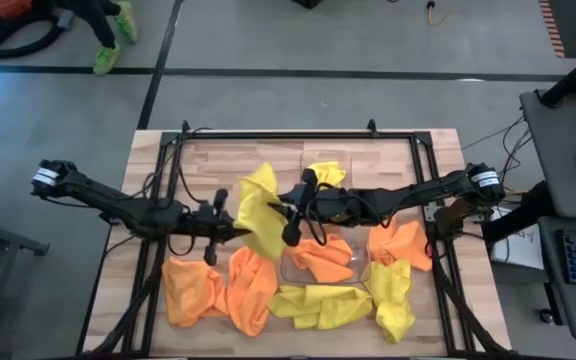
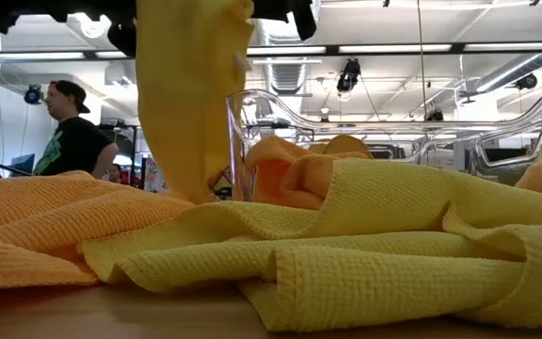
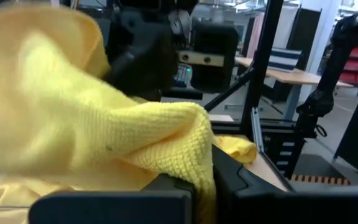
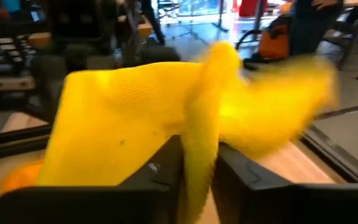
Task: Sort microfiber towel by color & place in baskets
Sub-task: Put the yellow towel into the top transparent bin
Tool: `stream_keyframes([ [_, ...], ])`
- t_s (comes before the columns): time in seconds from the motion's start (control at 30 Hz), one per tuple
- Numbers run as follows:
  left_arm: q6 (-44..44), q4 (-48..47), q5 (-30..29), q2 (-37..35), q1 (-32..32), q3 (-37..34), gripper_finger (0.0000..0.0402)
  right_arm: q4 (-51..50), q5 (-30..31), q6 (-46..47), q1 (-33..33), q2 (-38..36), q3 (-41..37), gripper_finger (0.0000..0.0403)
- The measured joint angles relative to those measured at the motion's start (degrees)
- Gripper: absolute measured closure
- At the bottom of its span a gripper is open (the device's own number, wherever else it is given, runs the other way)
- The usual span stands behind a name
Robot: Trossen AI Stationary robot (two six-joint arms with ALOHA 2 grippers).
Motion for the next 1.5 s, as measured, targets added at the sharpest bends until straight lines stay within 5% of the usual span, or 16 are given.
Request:
stream_keyframes([
  [0.37, 0.0, -0.3, 0.0, -3.0, -0.2, 0.0, 0.0401, -6.4, -0.9, 3.0, -0.4, 0.0, 0.0, 0.0171],
  [0.63, -0.7, 0.3, -0.2, -6.0, -0.1, 0.0, 0.0401, -9.6, -0.9, 1.7, -0.9, 0.0, 0.0, 0.0103],
  [0.87, -1.0, 1.1, -0.7, -9.2, -0.1, 0.0, 0.0402, -12.3, -0.9, 0.6, -0.9, -0.1, 0.0, 0.0082],
  [1.27, -3.8, -9.6, -13.5, -14.9, -0.1, 0.0, 0.0402, -14.1, -0.8, -1.5, -0.9, -0.5, 0.0, 0.0095],
  [1.5, -6.5, -12.5, -15.4, -14.3, -0.2, 0.0, 0.0401, -14.1, -0.8, -3.2, -0.9, -1.1, 0.0, 0.0099],
])
